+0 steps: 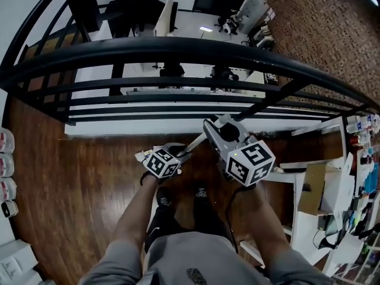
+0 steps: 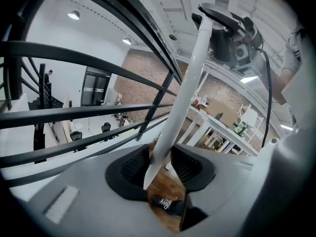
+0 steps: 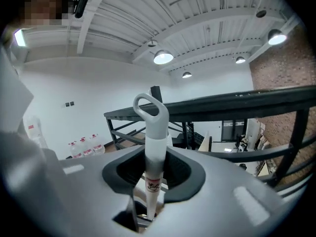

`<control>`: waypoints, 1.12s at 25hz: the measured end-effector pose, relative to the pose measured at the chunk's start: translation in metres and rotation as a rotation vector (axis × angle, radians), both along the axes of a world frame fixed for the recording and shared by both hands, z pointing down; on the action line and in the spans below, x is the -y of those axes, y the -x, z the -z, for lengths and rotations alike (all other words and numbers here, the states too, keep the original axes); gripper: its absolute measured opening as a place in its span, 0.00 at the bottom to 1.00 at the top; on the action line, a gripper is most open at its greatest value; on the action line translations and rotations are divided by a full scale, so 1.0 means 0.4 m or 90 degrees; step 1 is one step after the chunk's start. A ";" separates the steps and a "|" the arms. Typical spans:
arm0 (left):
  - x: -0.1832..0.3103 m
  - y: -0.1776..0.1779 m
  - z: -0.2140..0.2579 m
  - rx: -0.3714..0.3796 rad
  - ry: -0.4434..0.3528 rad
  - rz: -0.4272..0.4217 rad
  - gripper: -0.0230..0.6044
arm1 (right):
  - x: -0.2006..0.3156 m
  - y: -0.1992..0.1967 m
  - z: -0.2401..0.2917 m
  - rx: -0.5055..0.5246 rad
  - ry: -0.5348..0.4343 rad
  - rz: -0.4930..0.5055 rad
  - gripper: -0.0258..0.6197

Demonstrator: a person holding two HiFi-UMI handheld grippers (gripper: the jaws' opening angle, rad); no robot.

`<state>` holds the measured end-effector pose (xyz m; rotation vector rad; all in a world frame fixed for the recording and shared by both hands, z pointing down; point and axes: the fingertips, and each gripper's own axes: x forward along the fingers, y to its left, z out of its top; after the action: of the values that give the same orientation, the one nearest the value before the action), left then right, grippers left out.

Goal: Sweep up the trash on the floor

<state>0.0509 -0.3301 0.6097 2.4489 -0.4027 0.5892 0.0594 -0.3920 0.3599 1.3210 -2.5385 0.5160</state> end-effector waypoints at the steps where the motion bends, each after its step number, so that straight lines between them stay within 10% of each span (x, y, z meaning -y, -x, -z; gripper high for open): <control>1: 0.011 -0.032 0.000 0.000 0.000 0.014 0.26 | 0.016 -0.022 0.001 0.000 -0.006 0.007 0.18; 15: 0.116 -0.318 -0.114 0.050 0.030 0.160 0.25 | 0.145 -0.309 -0.127 0.004 0.032 0.100 0.18; 28: 0.234 -0.227 -0.161 0.123 0.011 0.248 0.25 | 0.202 -0.225 -0.158 0.010 0.003 0.220 0.18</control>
<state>0.1415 -0.4238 0.6740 2.2184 -0.9220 0.6541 0.1494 -0.4726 0.4230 0.8485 -2.6937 0.4599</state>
